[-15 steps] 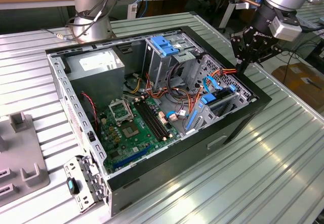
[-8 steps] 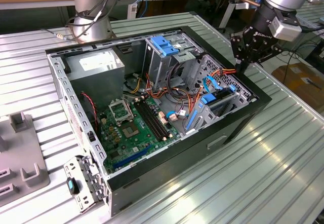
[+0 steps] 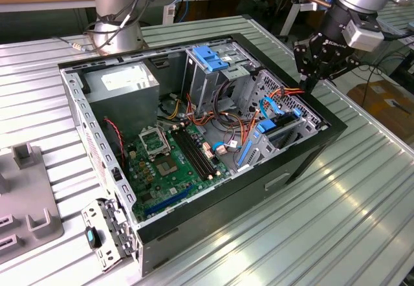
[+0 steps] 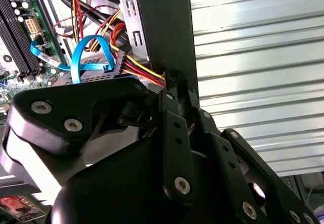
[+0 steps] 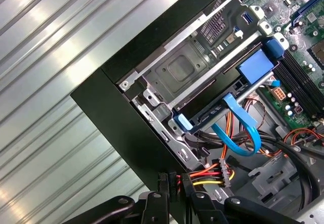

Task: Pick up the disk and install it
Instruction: 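Insert the second disk wire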

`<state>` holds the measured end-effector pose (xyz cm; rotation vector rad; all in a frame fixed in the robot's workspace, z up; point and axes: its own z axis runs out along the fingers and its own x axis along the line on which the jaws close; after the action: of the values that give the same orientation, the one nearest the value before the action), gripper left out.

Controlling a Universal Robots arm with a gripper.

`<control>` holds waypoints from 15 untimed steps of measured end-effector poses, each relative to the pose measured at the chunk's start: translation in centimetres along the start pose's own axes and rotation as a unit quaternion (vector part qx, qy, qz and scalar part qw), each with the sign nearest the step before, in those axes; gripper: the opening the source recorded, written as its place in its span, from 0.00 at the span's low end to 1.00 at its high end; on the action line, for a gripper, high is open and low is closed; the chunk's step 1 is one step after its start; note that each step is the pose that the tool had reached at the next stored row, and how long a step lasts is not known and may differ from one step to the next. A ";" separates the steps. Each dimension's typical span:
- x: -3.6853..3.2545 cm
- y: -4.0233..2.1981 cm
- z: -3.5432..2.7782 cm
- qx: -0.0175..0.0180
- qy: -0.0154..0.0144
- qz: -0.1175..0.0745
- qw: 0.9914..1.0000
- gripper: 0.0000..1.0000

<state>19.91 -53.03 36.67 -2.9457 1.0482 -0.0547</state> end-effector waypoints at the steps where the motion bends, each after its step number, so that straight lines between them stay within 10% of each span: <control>1: 0.08 -0.06 0.01 0.000 0.000 0.000 1.000 0.24; 15: 0.14 -0.10 0.03 0.000 0.000 0.000 1.000 0.16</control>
<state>20.08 -53.03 36.65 -2.9464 1.0482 -0.0550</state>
